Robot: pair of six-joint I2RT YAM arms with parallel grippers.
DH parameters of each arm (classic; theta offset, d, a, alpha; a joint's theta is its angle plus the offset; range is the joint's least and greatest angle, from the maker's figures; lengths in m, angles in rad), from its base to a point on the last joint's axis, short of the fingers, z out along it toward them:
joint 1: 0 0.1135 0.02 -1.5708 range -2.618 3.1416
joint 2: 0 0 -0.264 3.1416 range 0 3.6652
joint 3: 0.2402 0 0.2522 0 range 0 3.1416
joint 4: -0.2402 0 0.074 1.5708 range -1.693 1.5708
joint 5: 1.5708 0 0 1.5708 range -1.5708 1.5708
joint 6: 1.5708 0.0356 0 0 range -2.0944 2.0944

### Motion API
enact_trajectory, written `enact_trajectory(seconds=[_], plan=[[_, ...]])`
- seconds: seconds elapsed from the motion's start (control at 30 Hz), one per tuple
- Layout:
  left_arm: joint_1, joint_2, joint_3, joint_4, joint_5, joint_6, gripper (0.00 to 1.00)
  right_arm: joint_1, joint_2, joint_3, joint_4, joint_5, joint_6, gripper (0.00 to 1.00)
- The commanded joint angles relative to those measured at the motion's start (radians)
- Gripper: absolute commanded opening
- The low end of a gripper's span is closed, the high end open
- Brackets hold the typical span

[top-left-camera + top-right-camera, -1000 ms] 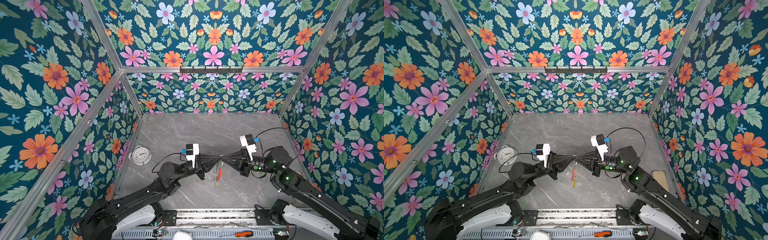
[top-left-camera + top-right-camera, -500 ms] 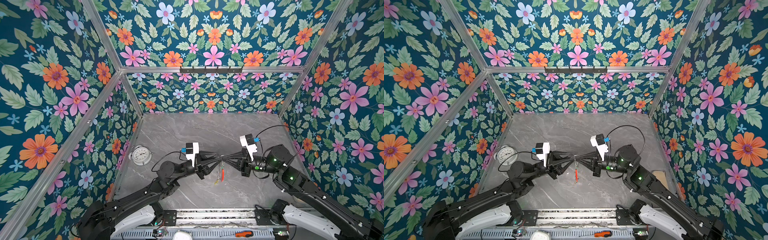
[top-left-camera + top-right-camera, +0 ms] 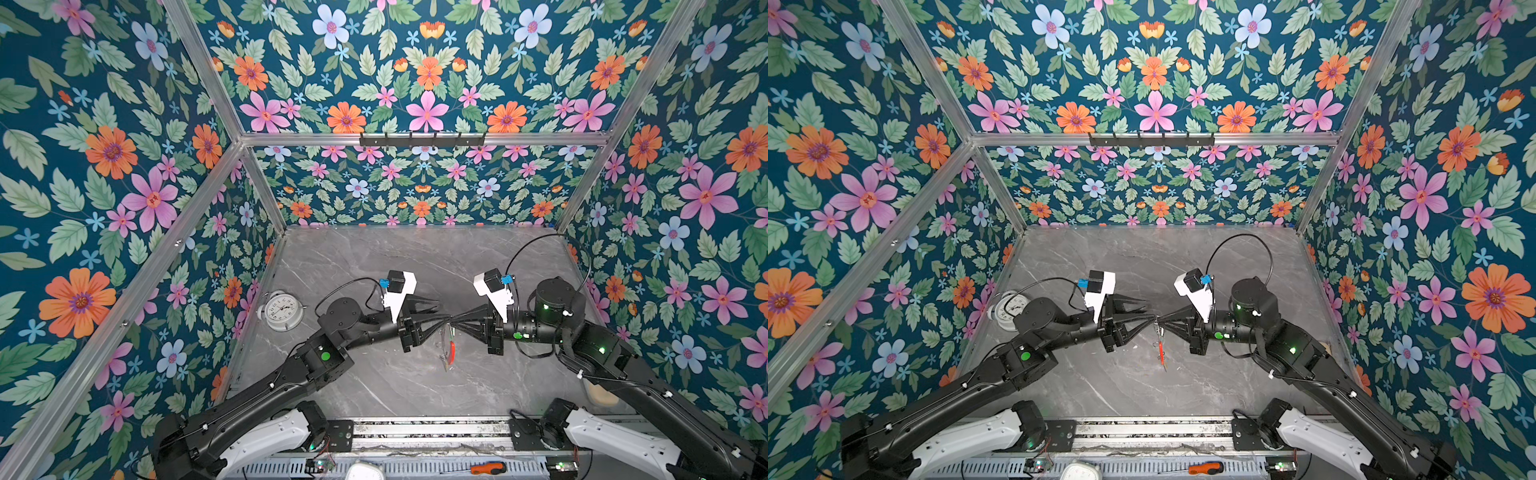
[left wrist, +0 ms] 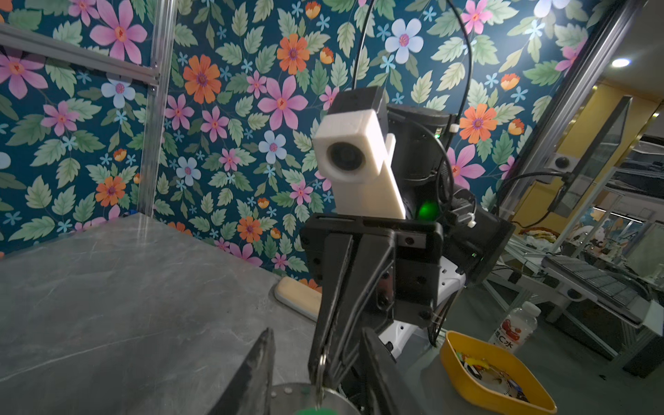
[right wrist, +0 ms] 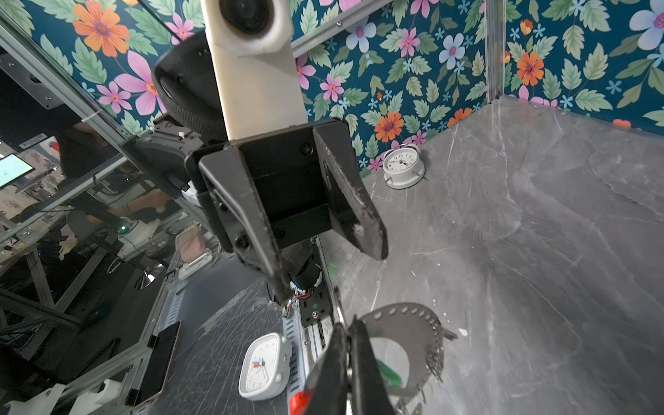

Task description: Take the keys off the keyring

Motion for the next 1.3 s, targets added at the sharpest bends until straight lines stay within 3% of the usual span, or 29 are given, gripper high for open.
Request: enact_trajectory(seconds=[0.0,0.27,0.47,0.73,0.93,0.97,1.13,1.27], plan=[[0.000,0.010,0.050,-0.183,0.030,0.047,0.36,0.001,0.010,0.025,-0.051,0.011,-0.045,0.00],[0.002,0.040,0.130,-0.298,0.058,0.076,0.24,0.001,0.018,0.047,-0.072,0.040,-0.054,0.00],[0.001,0.062,0.148,-0.310,0.091,0.082,0.20,0.001,0.028,0.059,-0.083,0.062,-0.057,0.00],[0.002,0.062,0.154,-0.308,0.093,0.113,0.00,0.001,0.046,0.069,-0.095,0.070,-0.060,0.00],[0.001,0.031,0.108,-0.227,0.074,0.117,0.00,0.001,0.049,0.072,-0.062,0.041,-0.046,0.00],[0.000,0.027,0.100,-0.214,0.071,0.118,0.00,0.001,0.047,0.070,-0.054,0.041,-0.042,0.02],[0.001,0.003,0.057,-0.149,0.039,0.124,0.00,0.001,0.010,0.044,0.029,0.030,-0.017,0.35],[0.001,-0.023,0.012,-0.056,0.023,0.114,0.00,0.001,-0.049,-0.007,0.149,0.051,0.021,0.44]])
